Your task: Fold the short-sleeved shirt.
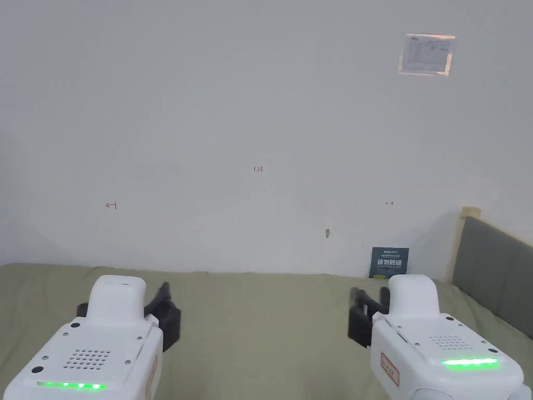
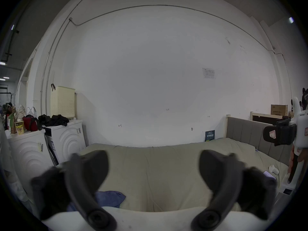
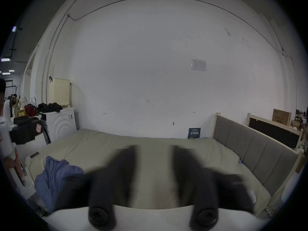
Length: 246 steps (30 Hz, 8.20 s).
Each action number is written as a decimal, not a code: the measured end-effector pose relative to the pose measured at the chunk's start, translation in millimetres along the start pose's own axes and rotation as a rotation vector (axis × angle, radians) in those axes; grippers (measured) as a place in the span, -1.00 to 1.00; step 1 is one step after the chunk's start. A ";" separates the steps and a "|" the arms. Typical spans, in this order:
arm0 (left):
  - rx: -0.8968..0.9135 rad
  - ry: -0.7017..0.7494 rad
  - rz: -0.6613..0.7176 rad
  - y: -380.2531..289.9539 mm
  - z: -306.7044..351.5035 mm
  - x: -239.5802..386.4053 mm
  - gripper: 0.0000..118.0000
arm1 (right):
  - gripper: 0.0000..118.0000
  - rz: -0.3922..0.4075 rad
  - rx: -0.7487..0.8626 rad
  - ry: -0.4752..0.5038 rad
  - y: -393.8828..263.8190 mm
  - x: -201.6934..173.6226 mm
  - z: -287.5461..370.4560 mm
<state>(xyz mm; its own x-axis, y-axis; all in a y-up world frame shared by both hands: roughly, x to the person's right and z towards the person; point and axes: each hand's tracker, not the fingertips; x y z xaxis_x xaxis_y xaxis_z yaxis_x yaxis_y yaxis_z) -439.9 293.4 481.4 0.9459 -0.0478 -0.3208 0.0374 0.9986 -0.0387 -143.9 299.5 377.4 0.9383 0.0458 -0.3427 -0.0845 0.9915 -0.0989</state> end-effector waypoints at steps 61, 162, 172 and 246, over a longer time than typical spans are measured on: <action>-1.116 0.231 0.341 -302.2 -126.5 -271.9 0.82 | -0.99 0.157 -0.306 0.566 -132.8 -266.9 -108.3; -0.911 -0.101 0.023 -284.0 -212.9 -124.9 0.82 | -0.99 -0.138 -0.440 0.108 -191.1 -14.8 -0.5; -0.999 -0.061 -0.214 -333.4 -242.5 -88.8 0.89 | -0.99 -0.136 -0.478 0.077 -199.4 -3.0 -13.4; -0.182 -0.023 0.201 107.9 -248.4 -142.7 -0.99 | -0.92 -0.145 -0.113 -0.066 179.8 152.2 -208.5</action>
<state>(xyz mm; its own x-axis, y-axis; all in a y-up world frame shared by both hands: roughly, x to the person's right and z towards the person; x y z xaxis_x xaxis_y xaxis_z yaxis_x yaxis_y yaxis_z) -650.9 401.9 287.9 0.9357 0.1534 -0.3177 -0.2082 0.9671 -0.1462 -86.1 459.3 112.8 0.9630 -0.0851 -0.2555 0.0197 0.9685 -0.2484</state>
